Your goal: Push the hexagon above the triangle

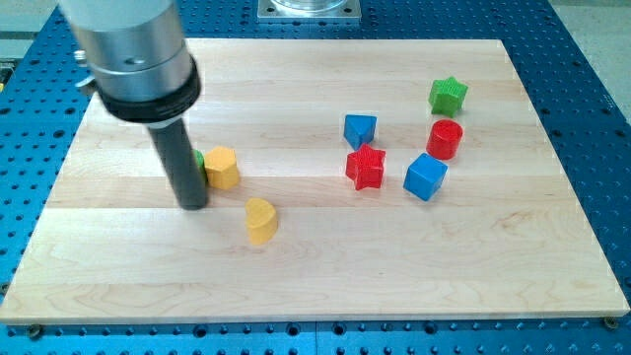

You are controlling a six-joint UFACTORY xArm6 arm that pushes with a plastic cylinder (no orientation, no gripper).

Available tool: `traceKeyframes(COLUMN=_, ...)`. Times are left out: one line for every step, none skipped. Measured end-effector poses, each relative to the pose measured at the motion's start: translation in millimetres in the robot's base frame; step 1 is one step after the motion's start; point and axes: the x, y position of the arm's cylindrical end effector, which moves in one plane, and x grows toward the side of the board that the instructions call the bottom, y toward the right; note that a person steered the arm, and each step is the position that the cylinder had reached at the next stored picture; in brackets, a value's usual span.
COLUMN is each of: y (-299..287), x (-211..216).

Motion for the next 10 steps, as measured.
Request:
traceKeyframes(y=15, x=-24)
traceKeyframes(y=24, x=-50)
traceKeyframes(y=50, x=-77)
traceKeyframes(y=74, x=-107)
traceKeyframes(y=77, x=-124)
traceKeyframes(y=106, x=-128)
traceKeyframes(y=155, x=-139)
traceKeyframes(y=146, x=-160)
traceKeyframes(y=167, x=-171)
traceKeyframes(y=177, x=-173)
